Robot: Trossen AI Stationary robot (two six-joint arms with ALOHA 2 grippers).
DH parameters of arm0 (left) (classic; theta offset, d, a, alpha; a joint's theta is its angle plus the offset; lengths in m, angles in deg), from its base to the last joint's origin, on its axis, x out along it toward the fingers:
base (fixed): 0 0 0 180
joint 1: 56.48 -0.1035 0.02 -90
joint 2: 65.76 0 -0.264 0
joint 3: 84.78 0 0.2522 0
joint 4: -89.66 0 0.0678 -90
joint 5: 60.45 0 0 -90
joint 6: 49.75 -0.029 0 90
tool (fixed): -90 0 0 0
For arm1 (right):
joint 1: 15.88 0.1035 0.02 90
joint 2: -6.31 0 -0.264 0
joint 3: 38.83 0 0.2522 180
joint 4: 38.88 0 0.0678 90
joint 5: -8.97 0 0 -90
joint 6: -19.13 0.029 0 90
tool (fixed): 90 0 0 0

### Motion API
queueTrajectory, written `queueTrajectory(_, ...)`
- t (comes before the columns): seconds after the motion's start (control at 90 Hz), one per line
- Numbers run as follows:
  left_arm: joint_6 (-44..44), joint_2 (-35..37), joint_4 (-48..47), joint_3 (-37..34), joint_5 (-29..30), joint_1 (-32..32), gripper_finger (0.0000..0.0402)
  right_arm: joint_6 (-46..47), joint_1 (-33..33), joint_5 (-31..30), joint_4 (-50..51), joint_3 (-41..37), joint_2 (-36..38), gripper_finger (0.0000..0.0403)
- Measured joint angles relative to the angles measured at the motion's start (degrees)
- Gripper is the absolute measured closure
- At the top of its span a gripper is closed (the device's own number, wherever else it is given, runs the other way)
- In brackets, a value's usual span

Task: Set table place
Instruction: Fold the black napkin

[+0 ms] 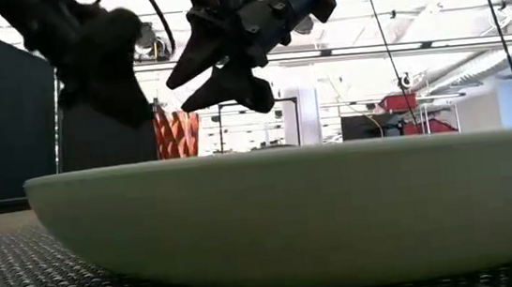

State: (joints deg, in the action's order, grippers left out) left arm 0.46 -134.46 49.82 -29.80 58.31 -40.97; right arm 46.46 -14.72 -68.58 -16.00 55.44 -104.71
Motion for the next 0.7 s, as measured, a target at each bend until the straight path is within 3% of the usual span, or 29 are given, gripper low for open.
queueTrajectory(0.167, -0.05, 1.68, -0.22, 0.0, -0.55, 0.0, 0.0251, -2.89, -3.46, -3.81, 13.94, 0.17, 5.33, 0.0223)
queueTrajectory(0.333, -1.25, -1.13, 3.29, 0.0, -7.78, -1.79, 0.0251, -5.61, -5.94, -10.55, 31.65, -0.04, 9.11, 0.0222)
queueTrajectory(0.5, -1.11, -6.93, 11.45, 0.0, -19.39, -7.63, 0.0251, -5.99, -6.66, -13.84, 36.43, -0.04, 14.42, 0.0222)
queueTrajectory(0.7, -4.46, -13.08, 16.62, -0.04, -22.15, -13.7, 0.0251, -5.89, -6.68, -17.4, 39.81, -0.02, 20.88, 0.0222)
